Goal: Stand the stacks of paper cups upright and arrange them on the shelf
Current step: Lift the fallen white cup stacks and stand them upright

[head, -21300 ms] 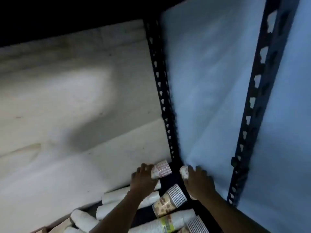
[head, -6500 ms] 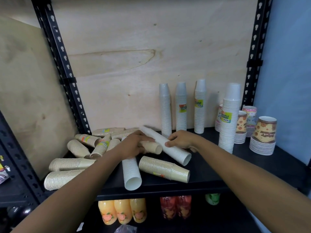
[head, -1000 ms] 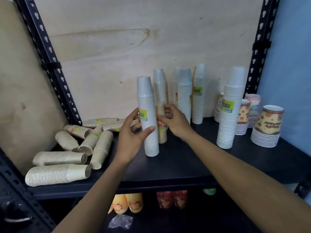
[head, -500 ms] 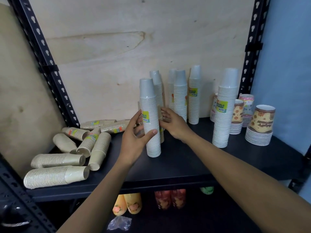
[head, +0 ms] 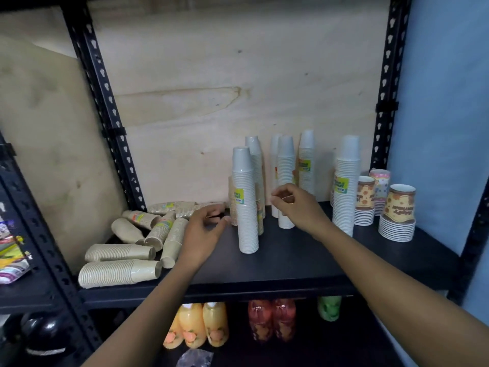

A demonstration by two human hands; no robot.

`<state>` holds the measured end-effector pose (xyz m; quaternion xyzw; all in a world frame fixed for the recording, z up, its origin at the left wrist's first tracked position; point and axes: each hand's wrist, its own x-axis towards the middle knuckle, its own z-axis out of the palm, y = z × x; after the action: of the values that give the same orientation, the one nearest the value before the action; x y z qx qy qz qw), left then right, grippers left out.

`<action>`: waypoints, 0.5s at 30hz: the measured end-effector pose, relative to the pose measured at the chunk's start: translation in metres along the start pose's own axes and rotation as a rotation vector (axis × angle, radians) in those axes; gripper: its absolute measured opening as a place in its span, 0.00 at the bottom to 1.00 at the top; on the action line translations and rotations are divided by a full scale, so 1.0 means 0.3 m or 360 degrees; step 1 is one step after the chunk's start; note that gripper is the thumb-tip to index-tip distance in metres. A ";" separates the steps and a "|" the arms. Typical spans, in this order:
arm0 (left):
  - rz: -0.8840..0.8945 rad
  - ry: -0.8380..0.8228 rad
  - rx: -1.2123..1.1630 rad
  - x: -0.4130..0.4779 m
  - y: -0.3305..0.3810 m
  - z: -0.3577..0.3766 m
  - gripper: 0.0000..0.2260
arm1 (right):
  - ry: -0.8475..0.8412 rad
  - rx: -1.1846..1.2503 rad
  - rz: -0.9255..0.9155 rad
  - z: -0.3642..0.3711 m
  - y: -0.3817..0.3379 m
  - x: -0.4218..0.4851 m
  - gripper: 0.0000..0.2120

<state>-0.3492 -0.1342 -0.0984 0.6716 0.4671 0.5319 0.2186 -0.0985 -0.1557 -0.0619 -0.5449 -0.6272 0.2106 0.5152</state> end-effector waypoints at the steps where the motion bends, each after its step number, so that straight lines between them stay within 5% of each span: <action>1: -0.0015 0.0012 0.0066 -0.007 -0.001 -0.020 0.13 | -0.0007 -0.0035 -0.0005 -0.010 -0.015 -0.023 0.06; 8: -0.0172 0.0042 0.0395 -0.021 -0.031 -0.188 0.05 | -0.0268 0.0003 -0.0138 0.031 -0.170 -0.171 0.06; 15: -0.0199 -0.0140 0.0851 0.037 -0.118 -0.317 0.13 | -0.0501 0.0164 -0.0152 0.299 -0.199 -0.135 0.04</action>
<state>-0.4505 -0.1274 -0.0884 0.6978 0.6215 0.3455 0.0860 -0.2099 -0.1844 -0.0635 -0.4475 -0.7137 0.3005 0.4474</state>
